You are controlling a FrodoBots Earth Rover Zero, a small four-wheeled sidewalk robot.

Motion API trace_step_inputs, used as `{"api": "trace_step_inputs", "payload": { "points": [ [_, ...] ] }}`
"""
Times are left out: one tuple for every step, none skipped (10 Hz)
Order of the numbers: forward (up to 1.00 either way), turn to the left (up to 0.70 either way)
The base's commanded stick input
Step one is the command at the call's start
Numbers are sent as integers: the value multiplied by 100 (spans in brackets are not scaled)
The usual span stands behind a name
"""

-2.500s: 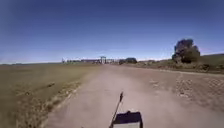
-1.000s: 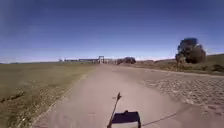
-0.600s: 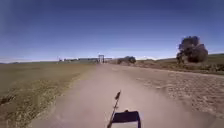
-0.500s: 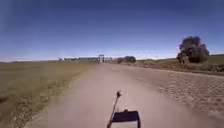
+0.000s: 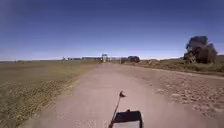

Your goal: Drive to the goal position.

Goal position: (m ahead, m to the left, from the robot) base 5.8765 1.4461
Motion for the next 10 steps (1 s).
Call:
{"api": "trace_step_inputs", "payload": {
  "points": [
    [100,10],
    [100,1],
    [100,0],
    [100,0],
    [100,0],
    [100,0],
    [100,0],
    [100,0],
    [100,0],
    [100,0]
  ]
}}
